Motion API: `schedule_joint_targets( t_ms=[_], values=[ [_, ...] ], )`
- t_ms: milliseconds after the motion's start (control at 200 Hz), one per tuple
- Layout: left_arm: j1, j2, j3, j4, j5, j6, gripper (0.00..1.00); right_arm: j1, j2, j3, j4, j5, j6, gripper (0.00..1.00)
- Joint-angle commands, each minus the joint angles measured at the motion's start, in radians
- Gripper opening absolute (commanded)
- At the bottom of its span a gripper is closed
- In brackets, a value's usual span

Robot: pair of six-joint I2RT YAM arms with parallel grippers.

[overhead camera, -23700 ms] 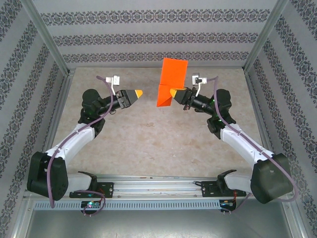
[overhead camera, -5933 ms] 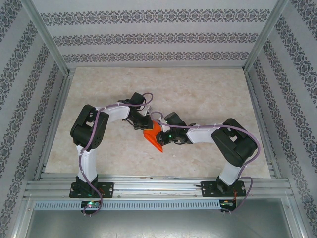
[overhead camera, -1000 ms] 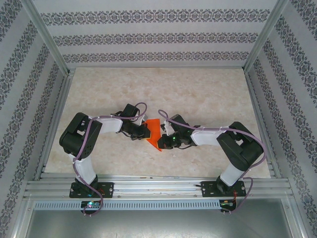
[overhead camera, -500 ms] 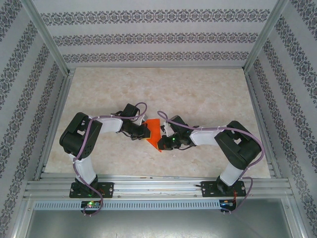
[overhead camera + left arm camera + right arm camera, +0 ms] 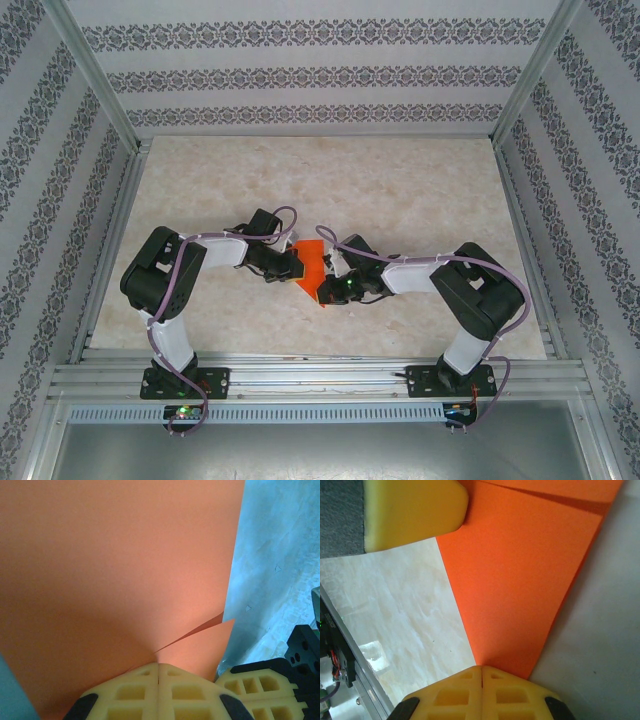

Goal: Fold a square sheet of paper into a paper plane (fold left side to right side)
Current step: Third fold the triangle at the center of the table.

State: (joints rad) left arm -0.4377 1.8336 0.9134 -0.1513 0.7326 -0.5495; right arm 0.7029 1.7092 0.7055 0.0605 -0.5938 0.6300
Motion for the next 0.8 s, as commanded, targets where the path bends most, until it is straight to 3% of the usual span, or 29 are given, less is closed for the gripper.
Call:
schedule_joint_targets(
  t_ms=[0,375,794],
  values=[
    [-0.005,-0.024,0.011,-0.061,-0.053,0.029,0.04,0.007,0.033,-0.014,-0.088,0.022,-0.009,0.0],
    [-0.041,-0.168,-0.059,-0.028,0.033,0.017,0.04,0.003,0.047,0.015,-0.175,0.087,-0.03,0.0],
    [-0.085,-0.09,-0.02,-0.054,0.061,0.056,0.04,0.005,0.055,0.029,-0.215,0.13,-0.028,0.0]
  ],
)
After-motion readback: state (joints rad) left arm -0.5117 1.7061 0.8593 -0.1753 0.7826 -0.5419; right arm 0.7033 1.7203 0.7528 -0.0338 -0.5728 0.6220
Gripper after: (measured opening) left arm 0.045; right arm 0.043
